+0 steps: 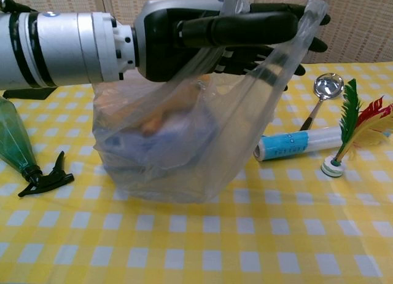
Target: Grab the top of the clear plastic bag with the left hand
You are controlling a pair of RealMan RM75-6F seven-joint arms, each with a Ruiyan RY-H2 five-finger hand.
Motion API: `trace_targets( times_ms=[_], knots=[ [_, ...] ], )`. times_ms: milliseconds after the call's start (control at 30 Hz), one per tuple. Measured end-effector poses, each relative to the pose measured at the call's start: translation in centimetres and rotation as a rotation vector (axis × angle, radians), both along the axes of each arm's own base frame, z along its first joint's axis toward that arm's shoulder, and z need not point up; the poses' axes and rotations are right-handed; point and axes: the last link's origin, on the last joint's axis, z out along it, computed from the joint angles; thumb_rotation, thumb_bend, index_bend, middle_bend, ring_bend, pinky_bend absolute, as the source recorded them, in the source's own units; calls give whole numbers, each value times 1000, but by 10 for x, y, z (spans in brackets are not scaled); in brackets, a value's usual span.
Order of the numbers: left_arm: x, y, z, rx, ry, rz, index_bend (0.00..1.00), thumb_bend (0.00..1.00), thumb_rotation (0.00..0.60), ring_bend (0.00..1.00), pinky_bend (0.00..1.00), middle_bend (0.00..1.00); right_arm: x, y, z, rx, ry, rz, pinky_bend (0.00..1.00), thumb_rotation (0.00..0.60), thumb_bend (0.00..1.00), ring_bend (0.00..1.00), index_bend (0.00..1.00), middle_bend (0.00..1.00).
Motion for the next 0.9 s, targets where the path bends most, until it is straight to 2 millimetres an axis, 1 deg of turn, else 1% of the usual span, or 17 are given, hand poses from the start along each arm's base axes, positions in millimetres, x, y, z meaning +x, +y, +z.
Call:
trace_targets(
  times_ms=[200,433,633,800,900],
  knots=[
    [1,-2,-7,-23,11,-40,19,56,361,220,235,179,0,0,0,1,-1,-4,0,600,235,0,0,0],
    [6,-4,-11,-49,6,-42,19,57,358,246,257,225,-1,1,2,-4,-3,-6,0,600,235,0,0,0],
    [9,-5,-14,-93,0,-37,22,58,371,274,285,258,-2,1,3,-8,-4,-9,0,600,236,0,0,0],
    [13,-11,-15,-171,-25,-23,49,58,384,278,292,268,-3,0,3,-8,-4,-12,0,600,235,0,0,0],
    [16,-15,-14,-236,-51,-8,65,59,405,278,290,281,-3,2,5,-16,-6,-11,0,600,235,0,0,0]
  ],
)
